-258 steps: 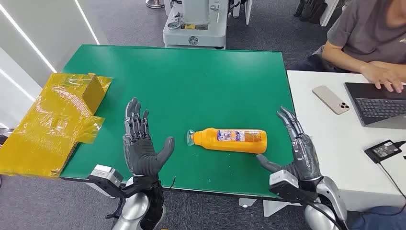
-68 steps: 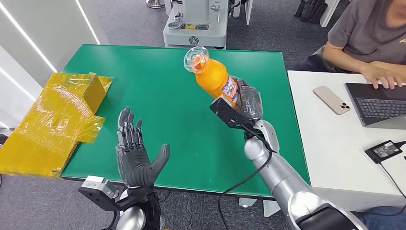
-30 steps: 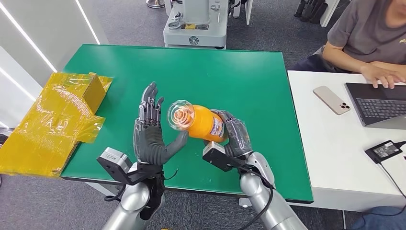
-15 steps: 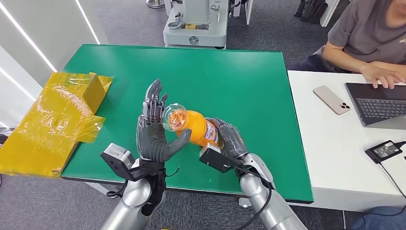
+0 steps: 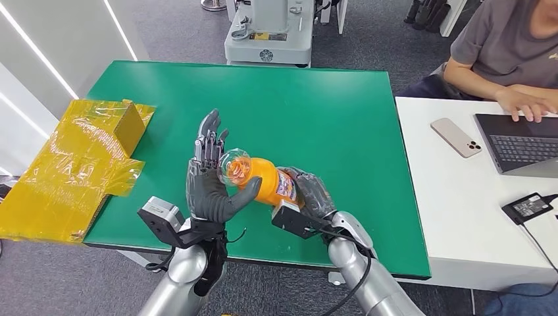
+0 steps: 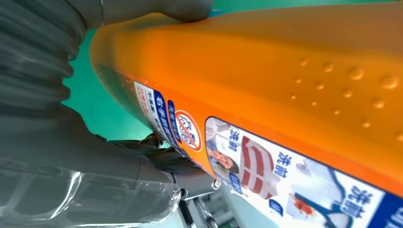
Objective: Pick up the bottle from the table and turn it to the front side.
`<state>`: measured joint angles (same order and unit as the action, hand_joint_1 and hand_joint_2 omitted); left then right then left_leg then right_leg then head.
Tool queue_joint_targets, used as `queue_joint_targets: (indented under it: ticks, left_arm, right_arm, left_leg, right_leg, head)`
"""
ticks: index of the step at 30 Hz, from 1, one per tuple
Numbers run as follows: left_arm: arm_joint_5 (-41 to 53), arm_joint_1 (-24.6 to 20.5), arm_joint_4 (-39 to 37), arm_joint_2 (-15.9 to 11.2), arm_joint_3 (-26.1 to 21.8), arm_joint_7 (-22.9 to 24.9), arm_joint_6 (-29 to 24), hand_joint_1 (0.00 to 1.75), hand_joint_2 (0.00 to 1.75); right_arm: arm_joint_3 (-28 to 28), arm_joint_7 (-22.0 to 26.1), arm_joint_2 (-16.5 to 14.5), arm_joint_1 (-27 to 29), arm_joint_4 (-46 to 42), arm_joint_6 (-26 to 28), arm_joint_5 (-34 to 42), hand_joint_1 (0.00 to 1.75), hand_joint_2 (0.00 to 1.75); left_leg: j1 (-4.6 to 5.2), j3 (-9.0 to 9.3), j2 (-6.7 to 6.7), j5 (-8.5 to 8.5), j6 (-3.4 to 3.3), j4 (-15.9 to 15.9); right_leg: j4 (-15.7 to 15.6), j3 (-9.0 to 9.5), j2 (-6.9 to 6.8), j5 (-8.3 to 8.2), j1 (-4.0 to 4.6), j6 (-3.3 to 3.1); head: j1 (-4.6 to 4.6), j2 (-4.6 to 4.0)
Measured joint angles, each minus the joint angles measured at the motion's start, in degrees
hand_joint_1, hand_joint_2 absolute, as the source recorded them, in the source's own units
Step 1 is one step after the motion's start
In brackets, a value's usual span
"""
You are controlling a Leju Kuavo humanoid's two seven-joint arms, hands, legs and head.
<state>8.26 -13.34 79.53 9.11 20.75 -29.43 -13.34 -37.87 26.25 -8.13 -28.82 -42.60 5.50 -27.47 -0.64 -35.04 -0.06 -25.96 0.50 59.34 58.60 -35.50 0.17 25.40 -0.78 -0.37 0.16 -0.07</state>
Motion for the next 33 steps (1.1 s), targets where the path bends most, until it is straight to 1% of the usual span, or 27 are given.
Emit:
queue_joint_targets:
  ticks: [5, 14, 19, 23, 24, 25, 27, 28, 29, 33]
  left_arm:
    - [0.09, 0.14, -0.33, 0.00, -0.03, -0.04, -0.33, 0.00, 1.75]
    - [0.14, 0.14, -1.14, 0.03, -0.03, -0.05, -0.13, 0.00, 1.75]
    - [0.44, 0.04, -1.55, 0.04, -0.03, 0.30, 0.45, 0.00, 1.75]
    - [0.70, -0.10, -1.77, 0.02, -0.03, 0.74, 0.58, 0.00, 1.75]
    - [0.76, -0.10, -1.77, 0.00, -0.03, 0.78, 0.57, 0.13, 1.75]
    - [0.81, -0.09, -1.77, -0.02, -0.03, 0.80, 0.55, 0.50, 1.75]
    - [0.90, -0.09, -1.77, -0.04, -0.03, 0.82, 0.48, 1.36, 1.75]
    - [0.93, -0.09, -1.77, -0.04, -0.03, 0.82, 0.41, 1.67, 1.75]
    - [0.96, -0.09, -1.77, -0.05, -0.03, 0.82, 0.34, 1.74, 1.75]
    - [0.75, -0.09, -1.77, -0.07, -0.03, 0.82, 0.15, 1.75, 1.75]
  right_arm:
    - [0.04, 2.50, -0.31, -0.08, -0.44, 2.45, 0.17, 1.75, 1.75]
    - [0.04, 5.67, -0.48, 0.11, -1.84, 4.25, 0.60, 1.75, 1.75]
    - [0.02, 5.50, -0.78, 0.20, -1.91, 3.89, 0.59, 1.75, 1.75]
    - [-0.27, 2.28, -1.03, 0.11, -0.94, 1.35, -0.46, 1.75, 1.75]
    - [-0.37, 1.50, -1.11, 0.09, -0.53, 0.93, -0.77, 1.75, 1.75]
    - [-0.45, 0.97, -1.19, 0.07, -0.16, 0.62, -0.96, 1.75, 1.75]
    - [-0.53, 0.39, -1.36, -0.04, 0.51, 0.13, -1.17, 1.75, 1.75]
    - [-0.57, 0.25, -1.45, -0.13, 0.87, -0.09, -1.26, 1.75, 1.75]
    - [-0.60, 0.16, -1.57, -0.23, 1.27, -0.33, -1.31, 1.75, 1.75]
    - [-0.87, -0.24, -2.16, -0.84, 2.72, -1.06, -1.39, 1.75, 1.75]
  left_leg:
    - [0.00, 0.00, 0.00, 0.00, 0.00, 0.00]
    - [0.00, 0.01, 0.00, 0.00, 0.00, 0.00]
    - [0.00, 0.01, 0.01, 0.00, 0.00, 0.00]
    - [0.00, 0.01, 0.00, 0.00, 0.00, 0.00]
    - [0.00, 0.00, 0.00, 0.00, 0.00, 0.00]
    - [0.00, 0.00, 0.00, 0.00, 0.00, 0.00]
    - [0.00, 0.00, 0.00, 0.00, 0.00, 0.00]
    - [0.00, 0.00, 0.00, 0.00, 0.00, 0.00]
    - [0.00, 0.00, 0.00, 0.00, 0.00, 0.00]
    - [0.00, 0.00, 0.00, 0.00, 0.00, 0.00]
  right_leg:
    - [0.00, 0.00, 0.00, 0.00, 0.00, 0.00]
    - [0.00, 0.00, 0.00, 0.00, 0.00, 0.00]
    - [0.00, 0.00, 0.01, 0.00, 0.00, 0.00]
    - [0.00, 0.00, 0.00, 0.00, 0.00, 0.00]
    - [0.00, 0.00, 0.00, 0.00, 0.00, 0.00]
    - [0.00, 0.00, 0.00, 0.00, 0.00, 0.00]
    - [0.01, 0.00, 0.00, 0.00, 0.00, 0.00]
    - [0.01, 0.00, 0.00, 0.00, 0.00, 0.00]
    - [0.01, 0.00, 0.00, 0.00, 0.00, 0.00]
    - [0.01, 0.00, 0.00, 0.00, 0.00, 0.00]
  head:
    - [0.00, 0.00]
    - [-0.01, 0.00]
    - [-0.01, 0.00]
    - [-0.01, 0.00]
    - [-0.01, 0.00]
    - [-0.01, 0.00]
    - [-0.01, 0.00]
    - [0.00, 0.00]
    - [0.00, 0.00]
    - [0.00, 0.00]
